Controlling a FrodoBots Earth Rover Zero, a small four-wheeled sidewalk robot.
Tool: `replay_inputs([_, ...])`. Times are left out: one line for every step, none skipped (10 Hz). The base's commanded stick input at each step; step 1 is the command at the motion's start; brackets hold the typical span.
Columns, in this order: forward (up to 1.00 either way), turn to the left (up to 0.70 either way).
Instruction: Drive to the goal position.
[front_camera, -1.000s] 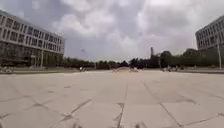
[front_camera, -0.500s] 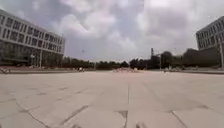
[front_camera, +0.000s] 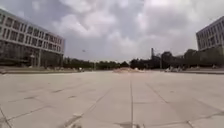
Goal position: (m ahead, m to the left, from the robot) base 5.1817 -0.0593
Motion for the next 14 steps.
replay_inputs([0.68, 0.0])
replay_inputs([0.68, 0.0])
replay_inputs([0.68, 0.0])
replay_inputs([0.64, 0.0])
replay_inputs([0.63, 0.0])
replay_inputs([0.61, 0.0])
replay_inputs([0.59, 0.0])
replay_inputs([0.57, 0.0])
replay_inputs([0.59, 0.0])
replay_inputs([0.7, 0.0])
replay_inputs([0.7, 0.02])
replay_inputs([0.7, 0.07])
replay_inputs([0.7, 0.13])
replay_inputs([0.7, 0.13])
